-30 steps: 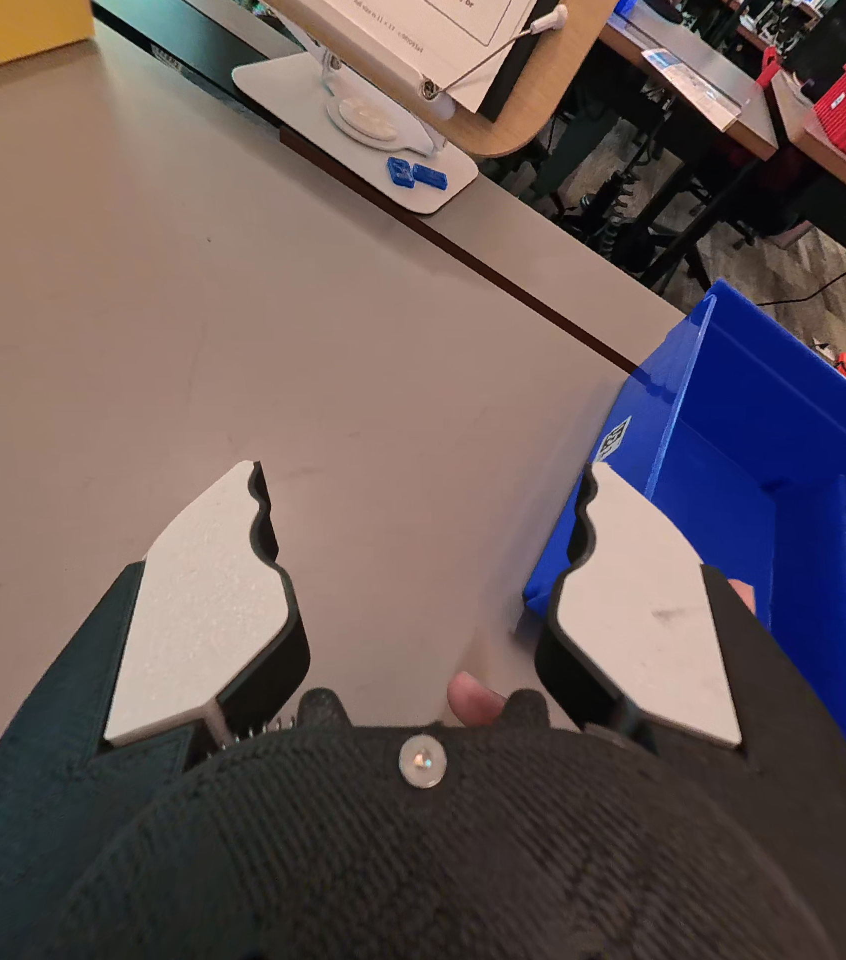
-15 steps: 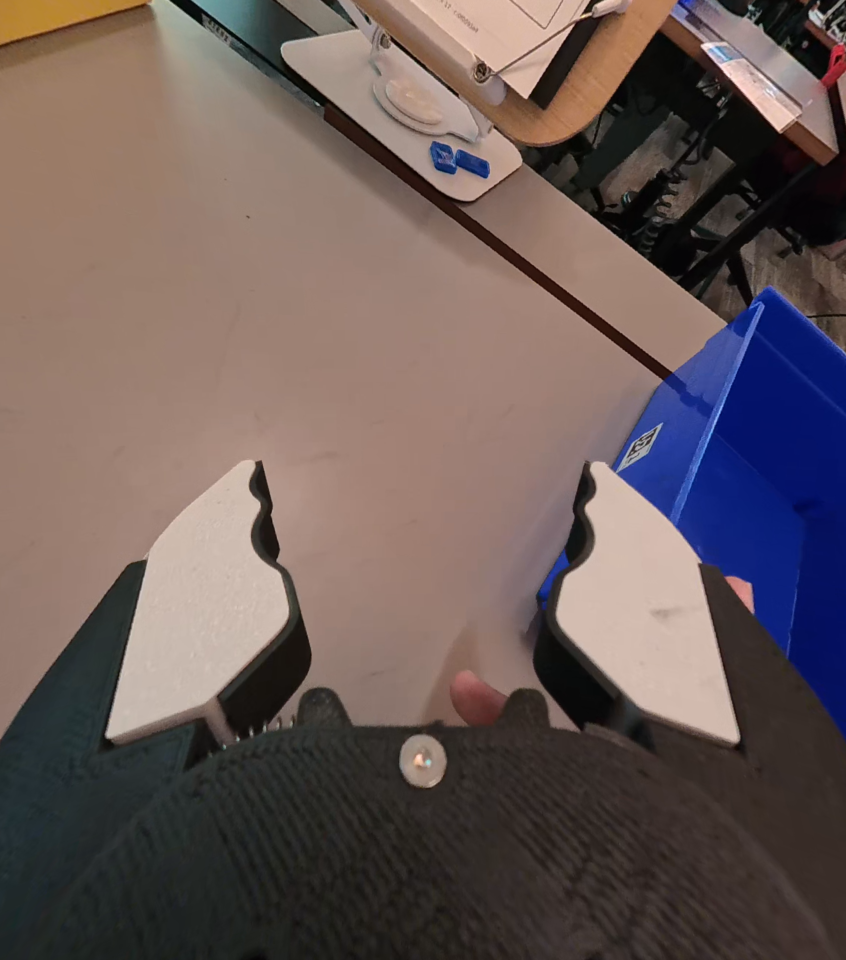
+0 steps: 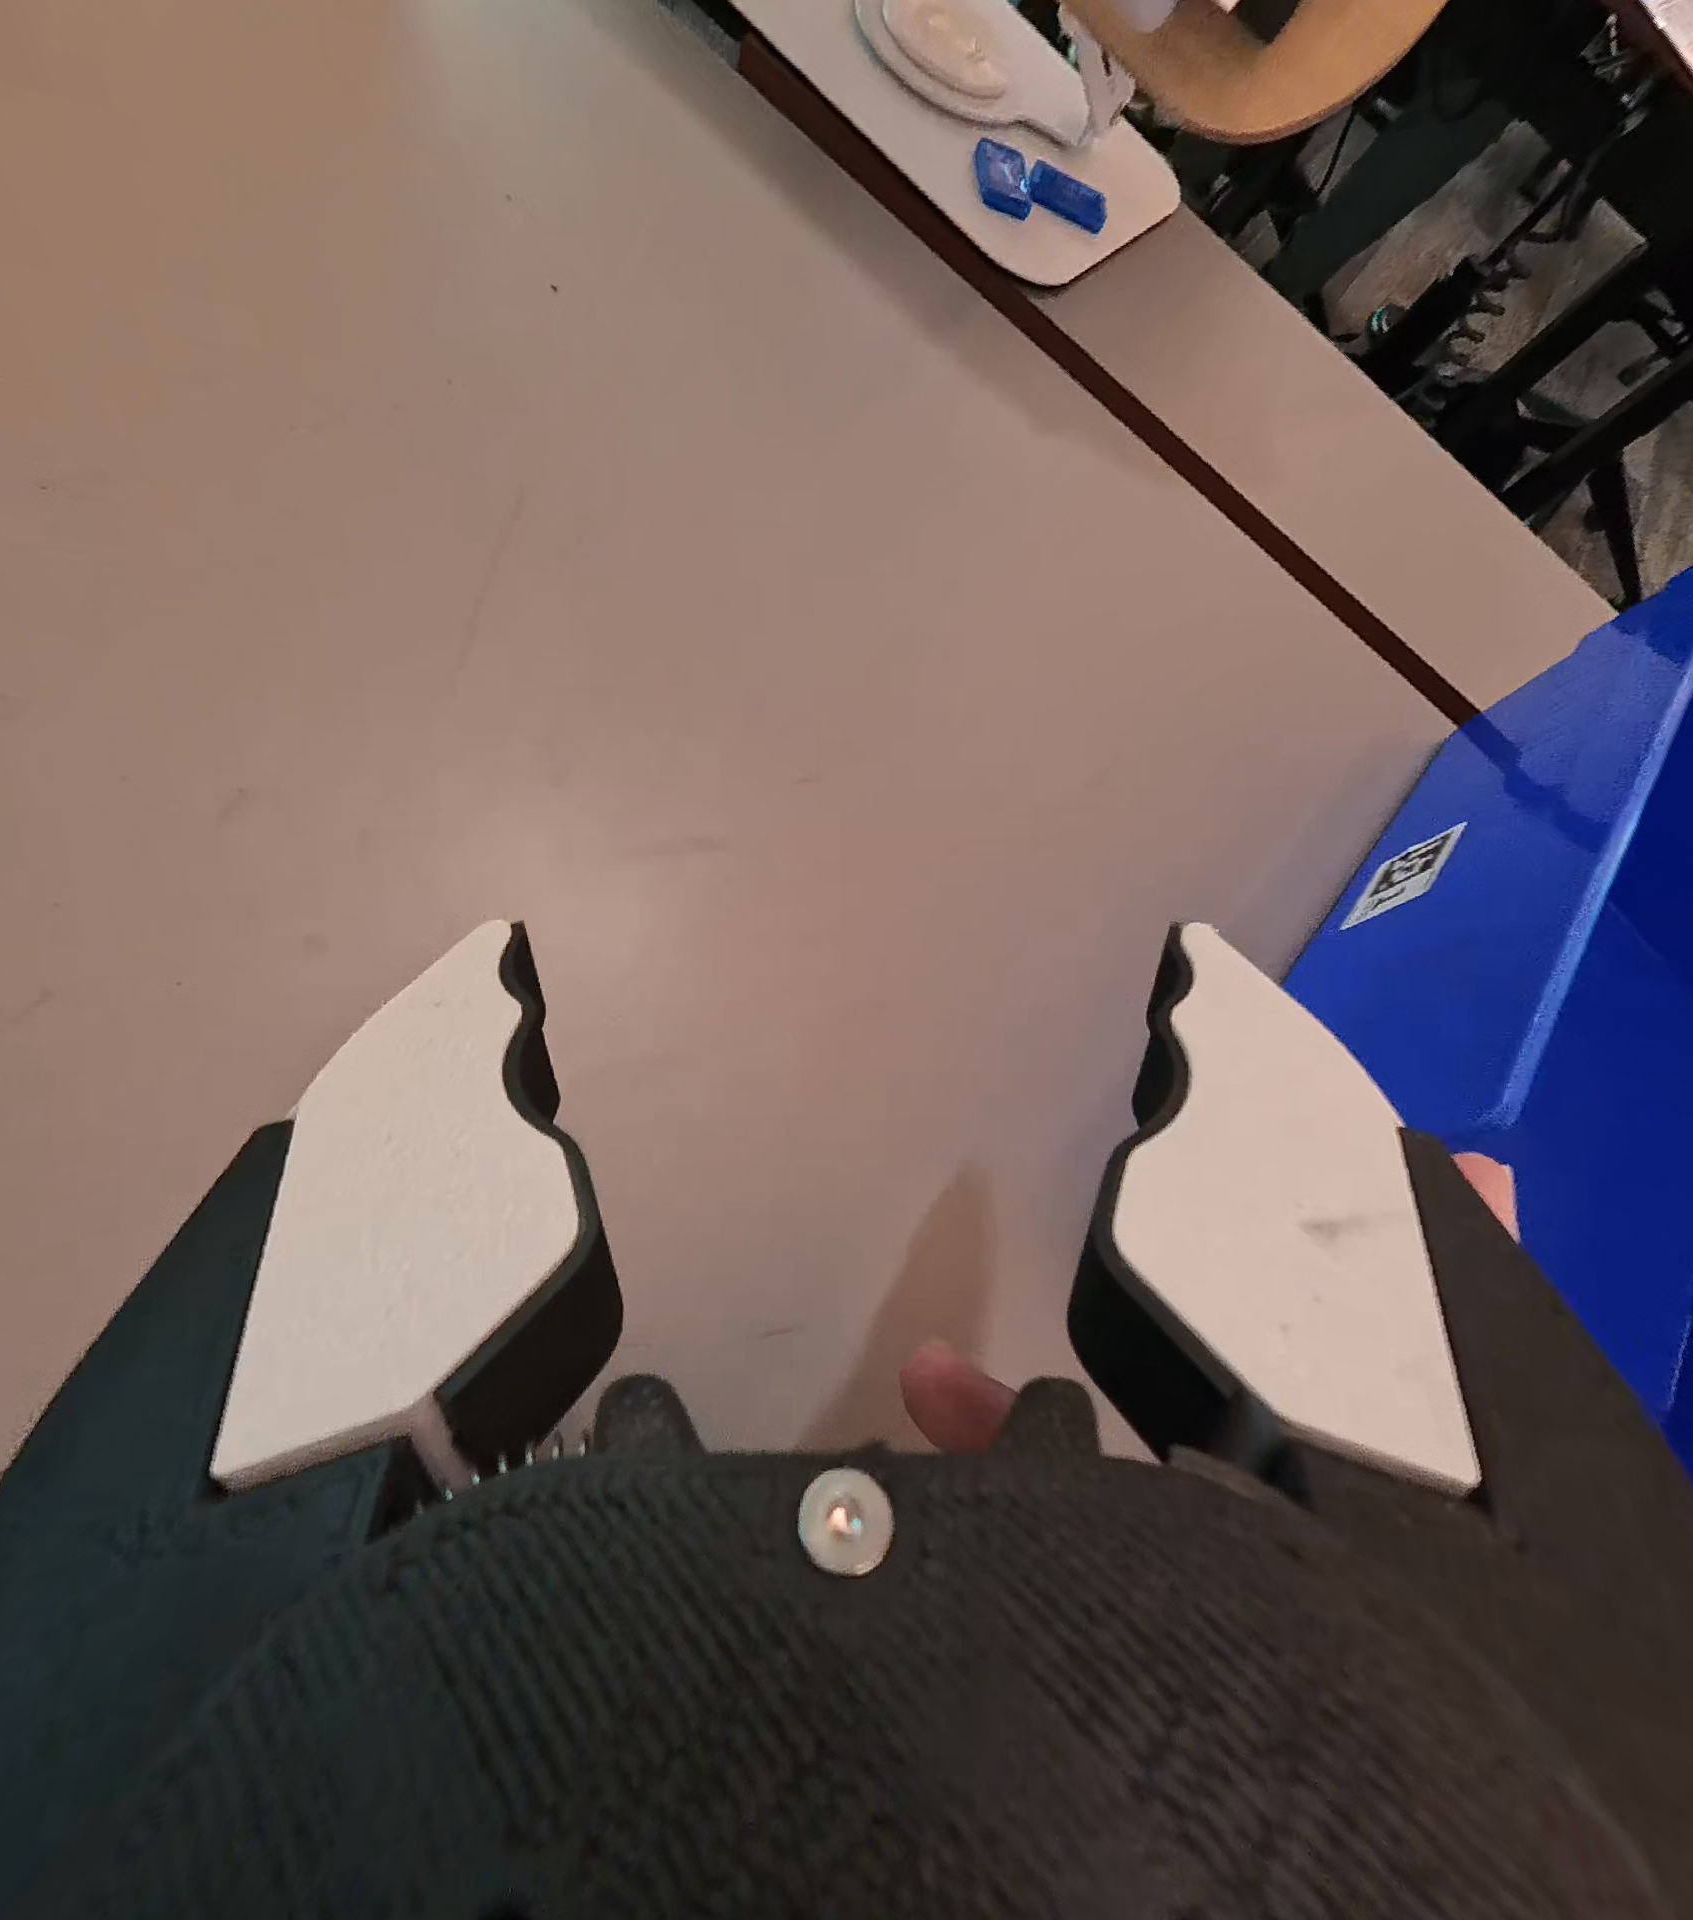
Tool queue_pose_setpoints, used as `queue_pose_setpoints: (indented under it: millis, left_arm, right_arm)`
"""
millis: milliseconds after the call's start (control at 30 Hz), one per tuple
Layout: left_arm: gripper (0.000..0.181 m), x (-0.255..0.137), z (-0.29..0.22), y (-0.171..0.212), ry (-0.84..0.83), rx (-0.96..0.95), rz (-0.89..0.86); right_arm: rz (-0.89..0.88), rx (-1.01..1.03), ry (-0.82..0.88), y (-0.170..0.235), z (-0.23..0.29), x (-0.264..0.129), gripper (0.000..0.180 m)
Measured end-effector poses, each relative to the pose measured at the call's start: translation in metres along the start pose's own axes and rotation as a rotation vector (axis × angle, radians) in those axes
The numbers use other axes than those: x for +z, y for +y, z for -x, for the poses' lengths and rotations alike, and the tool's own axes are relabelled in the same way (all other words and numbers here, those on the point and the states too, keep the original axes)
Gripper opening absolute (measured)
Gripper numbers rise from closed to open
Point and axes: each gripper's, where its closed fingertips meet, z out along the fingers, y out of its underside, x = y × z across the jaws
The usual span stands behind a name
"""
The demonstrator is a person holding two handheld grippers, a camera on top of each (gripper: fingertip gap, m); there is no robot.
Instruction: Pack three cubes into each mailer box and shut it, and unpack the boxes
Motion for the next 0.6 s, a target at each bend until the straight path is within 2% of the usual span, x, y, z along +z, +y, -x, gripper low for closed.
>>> queue_pose_setpoints:
  millis: [133, 600]
  left_arm:
    - [0.130, 0.001, 0.003, -0.001, 0.001, 0.014, -0.055]
    - [0.128, -0.010, 0.006, -0.002, -0.070, -0.010, -0.057]
  right_arm:
    - [0.018, -0.025, -0.003, 0.005, 0.001, 0.002, 0.111]
    - [0.004, -0.003, -0.004, 0.003, -0.002, 0.001, 0.110]
